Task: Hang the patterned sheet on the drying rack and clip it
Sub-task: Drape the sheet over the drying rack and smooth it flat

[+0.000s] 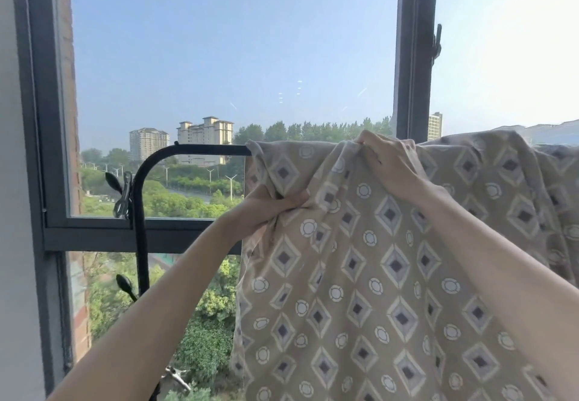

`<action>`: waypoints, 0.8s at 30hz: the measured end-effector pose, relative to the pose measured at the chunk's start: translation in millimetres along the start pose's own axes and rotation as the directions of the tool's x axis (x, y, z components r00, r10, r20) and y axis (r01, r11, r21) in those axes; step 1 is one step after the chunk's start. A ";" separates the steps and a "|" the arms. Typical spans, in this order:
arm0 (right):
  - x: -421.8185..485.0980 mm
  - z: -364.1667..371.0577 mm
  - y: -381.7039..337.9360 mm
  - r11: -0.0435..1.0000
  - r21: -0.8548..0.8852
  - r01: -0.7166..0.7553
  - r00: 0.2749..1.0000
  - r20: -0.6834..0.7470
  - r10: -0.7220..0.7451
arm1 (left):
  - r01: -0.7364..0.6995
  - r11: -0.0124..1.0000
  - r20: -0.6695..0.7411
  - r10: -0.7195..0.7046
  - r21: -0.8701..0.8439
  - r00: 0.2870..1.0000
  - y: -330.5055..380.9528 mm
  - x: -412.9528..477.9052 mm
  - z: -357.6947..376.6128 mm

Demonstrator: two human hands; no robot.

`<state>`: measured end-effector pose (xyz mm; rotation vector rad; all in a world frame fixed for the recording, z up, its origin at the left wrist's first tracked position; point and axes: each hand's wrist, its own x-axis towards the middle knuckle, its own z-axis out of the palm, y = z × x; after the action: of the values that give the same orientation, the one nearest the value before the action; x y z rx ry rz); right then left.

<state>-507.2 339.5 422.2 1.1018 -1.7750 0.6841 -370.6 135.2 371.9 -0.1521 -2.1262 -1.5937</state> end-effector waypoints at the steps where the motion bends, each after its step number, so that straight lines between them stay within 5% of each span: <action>1: -0.1 1.3 -1.3 1.000 -0.001 -0.008 1.000 -0.020 0.008 | -0.004 1.000 -0.047 0.004 0.000 0.999 -0.5 2.2 -1.1; 5: 1.3 5.9 -6.7 0.999 0.022 -0.042 0.995 -0.094 0.044 | -0.034 0.999 -0.174 0.029 -0.024 0.984 9.3 5.7 -9.5; 8: 4.0 9.0 -10.6 0.993 0.083 -0.082 0.983 -0.155 0.095 | -0.010 0.998 -0.061 0.014 0.062 0.998 15.8 6.3 -6.8; 16: 10.1 9.4 -12.6 0.990 0.084 -0.116 0.979 -0.159 0.128 | 0.084 0.994 0.087 -0.078 -0.075 0.993 0.1 18.8 18.6; 24: 10.5 3.8 -10.2 0.983 0.096 -0.160 0.977 -0.129 0.171 | 0.029 0.999 -0.070 -0.028 0.021 0.997 -4.8 27.4 39.9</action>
<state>-501.6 327.7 429.9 0.9454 -1.7453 0.9223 -408.6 165.5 371.1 -0.0584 -2.1003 -1.5686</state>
